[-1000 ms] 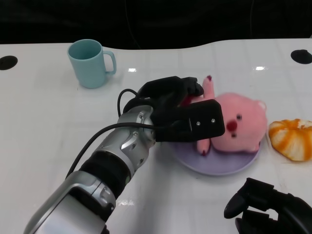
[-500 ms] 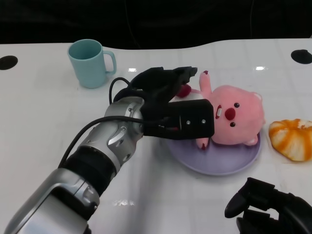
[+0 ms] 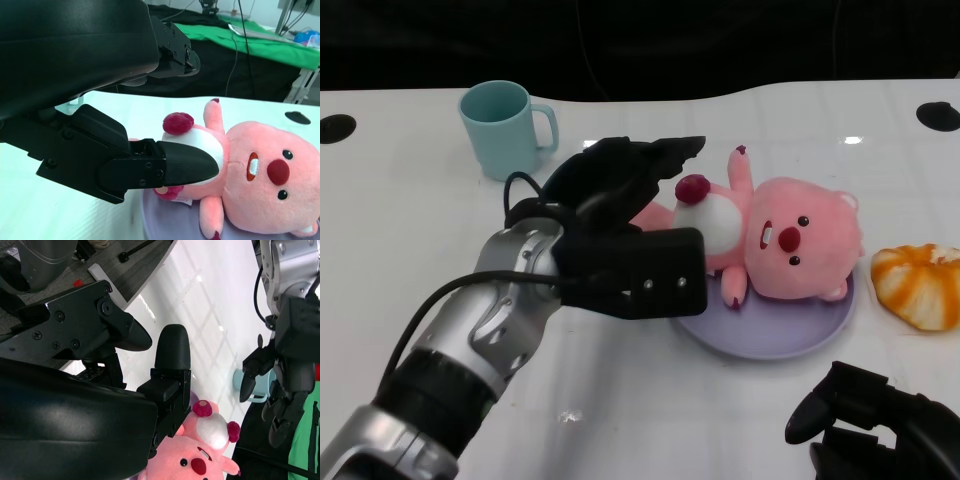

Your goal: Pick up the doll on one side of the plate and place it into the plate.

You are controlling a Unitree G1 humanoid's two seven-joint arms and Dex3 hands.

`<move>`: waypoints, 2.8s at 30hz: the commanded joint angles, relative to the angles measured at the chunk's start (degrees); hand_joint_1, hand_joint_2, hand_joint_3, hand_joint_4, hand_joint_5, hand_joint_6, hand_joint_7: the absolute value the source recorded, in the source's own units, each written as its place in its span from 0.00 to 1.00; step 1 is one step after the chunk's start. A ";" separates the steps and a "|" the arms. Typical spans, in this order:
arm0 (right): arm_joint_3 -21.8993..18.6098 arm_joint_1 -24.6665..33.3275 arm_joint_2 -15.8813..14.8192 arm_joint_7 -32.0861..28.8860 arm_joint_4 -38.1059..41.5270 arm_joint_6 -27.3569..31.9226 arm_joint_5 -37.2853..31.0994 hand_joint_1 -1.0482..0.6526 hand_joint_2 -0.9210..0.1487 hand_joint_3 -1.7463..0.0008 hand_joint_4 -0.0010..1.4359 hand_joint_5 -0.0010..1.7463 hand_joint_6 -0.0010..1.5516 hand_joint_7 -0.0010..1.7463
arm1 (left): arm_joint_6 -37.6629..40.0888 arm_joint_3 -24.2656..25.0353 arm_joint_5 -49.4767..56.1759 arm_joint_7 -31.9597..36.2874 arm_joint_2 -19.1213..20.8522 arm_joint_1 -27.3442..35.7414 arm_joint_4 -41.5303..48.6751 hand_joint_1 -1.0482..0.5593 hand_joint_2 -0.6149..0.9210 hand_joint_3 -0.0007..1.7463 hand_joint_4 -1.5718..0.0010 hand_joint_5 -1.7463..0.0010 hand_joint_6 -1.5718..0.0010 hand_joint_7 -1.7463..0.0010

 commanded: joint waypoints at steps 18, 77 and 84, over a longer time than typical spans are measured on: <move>-0.39 -0.14 -0.60 0.32 0.06 -0.05 0.00 0.55 0.26 0.38 0.46 1.00 0.31 0.86 | -7.71 13.03 -15.06 2.45 -0.31 20.68 -21.13 0.29 1.00 0.14 0.91 0.47 0.74 0.93; -0.72 -2.62 -0.60 0.70 1.79 -0.79 -0.25 0.57 0.27 0.36 0.46 1.00 0.31 0.86 | 27.78 21.15 -45.87 1.55 -9.52 54.75 -52.60 0.63 0.67 0.84 0.40 0.00 0.49 0.08; -0.75 -2.66 -0.74 0.72 1.98 -0.94 -0.37 0.57 0.26 0.37 0.46 1.00 0.30 0.86 | 27.96 21.29 -45.87 1.17 -8.83 53.99 -51.99 0.62 0.66 0.84 0.39 0.00 0.48 0.08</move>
